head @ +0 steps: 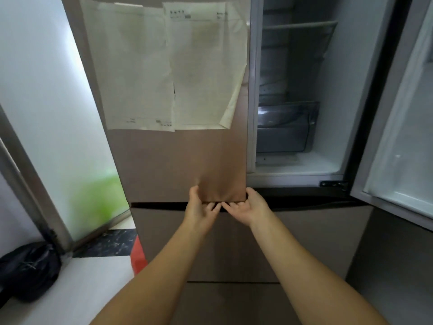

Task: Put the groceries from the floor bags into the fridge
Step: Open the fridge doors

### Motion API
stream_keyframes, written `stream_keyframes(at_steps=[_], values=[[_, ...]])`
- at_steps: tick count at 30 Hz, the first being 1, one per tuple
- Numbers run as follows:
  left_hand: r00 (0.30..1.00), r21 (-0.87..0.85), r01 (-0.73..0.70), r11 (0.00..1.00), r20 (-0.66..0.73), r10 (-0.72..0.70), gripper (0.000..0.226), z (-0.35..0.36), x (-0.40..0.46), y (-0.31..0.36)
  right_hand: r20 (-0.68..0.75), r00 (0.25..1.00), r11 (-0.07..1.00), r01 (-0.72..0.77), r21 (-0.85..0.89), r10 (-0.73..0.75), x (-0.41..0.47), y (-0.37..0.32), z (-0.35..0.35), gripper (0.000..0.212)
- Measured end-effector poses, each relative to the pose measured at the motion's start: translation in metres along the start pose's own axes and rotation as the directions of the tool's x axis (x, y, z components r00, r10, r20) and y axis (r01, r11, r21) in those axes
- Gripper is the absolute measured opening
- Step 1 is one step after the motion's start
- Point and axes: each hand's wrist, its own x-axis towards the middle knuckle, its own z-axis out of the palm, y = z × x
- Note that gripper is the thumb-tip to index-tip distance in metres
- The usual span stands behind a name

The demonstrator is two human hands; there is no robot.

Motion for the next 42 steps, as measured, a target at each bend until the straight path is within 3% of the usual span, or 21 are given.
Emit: stream_keyframes(at_steps=[3, 8, 13, 16, 20, 22, 23, 25, 26, 28, 30, 32, 34, 38, 42], values=[[1.000, -0.138, -0.019, 0.990, -0.010, 0.018, 0.064, -0.002, 0.000, -0.007, 0.012, 0.999, 0.999, 0.047, -0.023, -0.047, -0.009, 0.007, -0.002, 0.039], [0.991, -0.118, -0.078, 0.990, -0.119, 0.064, 0.071, 0.000, -0.003, -0.013, -0.005, 0.998, 0.998, 0.060, 0.008, -0.060, -0.022, 0.016, -0.008, 0.037], [0.986, -0.156, -0.111, 0.981, -0.142, 0.089, 0.071, -0.021, -0.030, -0.010, 0.096, 0.995, 1.000, 0.006, -0.022, -0.003, -0.064, 0.041, -0.024, 0.028], [0.975, -0.116, -0.144, 0.983, -0.184, 0.121, 0.065, -0.038, -0.064, 0.002, 0.150, 0.987, 0.962, -0.020, -0.272, 0.063, -0.092, 0.056, -0.042, 0.028], [0.939, 0.202, -0.248, 0.948, -0.191, 0.286, 0.033, -0.049, -0.128, 0.022, 0.153, 0.988, 0.692, 0.095, -0.715, 0.023, -0.113, 0.053, -0.061, 0.054], [0.836, 0.448, -0.345, 0.825, -0.253, 0.487, 0.034, -0.049, -0.160, 0.033, 0.184, 0.970, 0.591, 0.243, -0.769, -0.160, -0.122, 0.040, -0.059, 0.064], [0.743, 0.581, -0.411, 0.703, -0.234, 0.628, 0.041, -0.046, -0.176, 0.038, 0.234, 0.934, 0.560, 0.350, -0.751, -0.271, -0.127, 0.034, -0.053, 0.063], [0.524, 0.737, -0.574, 0.358, -0.007, 0.852, 0.050, -0.029, -0.214, 0.043, 0.380, 0.832, 0.493, 0.548, -0.676, -0.404, -0.142, 0.029, -0.032, 0.055], [0.413, 0.766, -0.623, 0.158, 0.151, 0.898, 0.054, -0.020, -0.228, 0.044, 0.465, 0.787, 0.455, 0.615, -0.644, -0.406, -0.150, 0.032, -0.020, 0.052], [0.265, 0.798, -0.572, -0.190, 0.399, 0.878, 0.064, -0.006, -0.236, 0.048, 0.623, 0.697, 0.333, 0.717, -0.612, -0.356, -0.160, 0.047, 0.000, 0.049], [0.231, 0.818, -0.418, -0.396, 0.517, 0.824, 0.070, -0.008, -0.228, 0.058, 0.716, 0.618, 0.207, 0.785, -0.584, -0.325, -0.167, 0.072, 0.010, 0.051], [0.253, 0.846, -0.254, -0.469, 0.526, 0.812, 0.073, -0.023, -0.216, 0.073, 0.750, 0.583, 0.120, 0.807, -0.578, -0.313, -0.171, 0.098, 0.015, 0.053], [0.265, 0.859, -0.176, -0.480, 0.511, 0.818, 0.071, -0.043, -0.210, 0.088, 0.787, 0.546, -0.016, 0.819, -0.574, -0.287, -0.175, 0.119, 0.016, 0.053], [0.281, 0.890, -0.297, -0.346, 0.428, 0.859, 0.070, -0.069, -0.215, 0.122, 0.900, 0.346, -0.385, 0.817, -0.429, -0.267, -0.167, 0.155, 0.032, 0.063], [0.305, 0.887, -0.388, -0.248, 0.378, 0.874, 0.084, -0.091, -0.210, 0.158, 0.953, 0.198, -0.603, 0.740, -0.298, -0.228, -0.159, 0.195, 0.058, 0.055]])
